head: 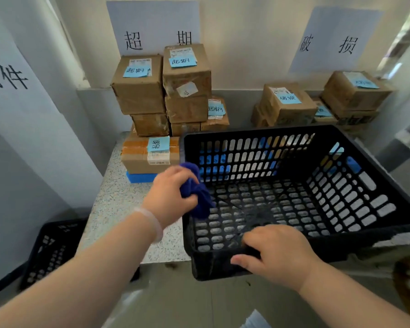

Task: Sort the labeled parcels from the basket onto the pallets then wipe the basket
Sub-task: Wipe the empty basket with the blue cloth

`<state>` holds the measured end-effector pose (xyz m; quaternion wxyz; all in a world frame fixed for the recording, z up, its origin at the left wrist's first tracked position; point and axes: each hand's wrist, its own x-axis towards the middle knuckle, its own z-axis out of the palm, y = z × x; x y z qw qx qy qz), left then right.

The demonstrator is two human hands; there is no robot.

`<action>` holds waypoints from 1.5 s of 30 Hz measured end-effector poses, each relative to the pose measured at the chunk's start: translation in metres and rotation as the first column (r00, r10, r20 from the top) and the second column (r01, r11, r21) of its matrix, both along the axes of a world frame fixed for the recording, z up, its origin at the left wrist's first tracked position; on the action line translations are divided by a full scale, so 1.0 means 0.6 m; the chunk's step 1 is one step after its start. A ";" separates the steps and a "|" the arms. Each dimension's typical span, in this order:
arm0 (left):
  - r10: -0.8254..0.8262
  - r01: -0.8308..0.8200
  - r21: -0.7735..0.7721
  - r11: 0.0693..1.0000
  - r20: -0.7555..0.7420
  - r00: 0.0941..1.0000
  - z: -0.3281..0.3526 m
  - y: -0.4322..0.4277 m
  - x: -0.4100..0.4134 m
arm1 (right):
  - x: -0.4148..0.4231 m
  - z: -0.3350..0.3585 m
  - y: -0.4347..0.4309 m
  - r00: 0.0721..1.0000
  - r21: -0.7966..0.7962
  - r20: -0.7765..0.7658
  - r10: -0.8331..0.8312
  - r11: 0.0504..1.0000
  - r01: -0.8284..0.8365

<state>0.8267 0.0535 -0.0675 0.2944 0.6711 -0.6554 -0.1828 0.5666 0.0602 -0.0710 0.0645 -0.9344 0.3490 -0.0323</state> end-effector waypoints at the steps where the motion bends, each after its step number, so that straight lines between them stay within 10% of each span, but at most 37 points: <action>1: -0.012 0.012 -0.002 1.000 0.010 1.000 -0.001 0.032 -0.010 | -0.001 -0.001 0.002 1.000 0.006 -0.001 0.007 1.000 -0.007; 7: -0.031 0.032 -0.052 0.998 0.021 0.999 -0.024 0.081 -0.018 | -0.008 -0.027 -0.003 0.999 -0.265 0.042 -0.011 0.964 0.022; 26: 0.203 -0.190 0.164 0.968 -0.070 0.977 0.021 -0.254 0.060 | -0.014 -0.035 -0.022 0.998 -0.185 0.042 0.050 0.982 -0.041; 38: 0.206 -0.252 -0.061 0.966 -0.409 0.889 0.090 -0.141 0.040 | 0.002 0.047 -0.009 0.983 0.369 0.037 -0.180 0.916 0.154; 45: 0.131 -0.075 0.108 0.991 -0.757 0.641 0.111 -0.091 -0.088 | 0.037 0.072 -0.038 0.416 0.783 0.527 -0.741 0.613 0.099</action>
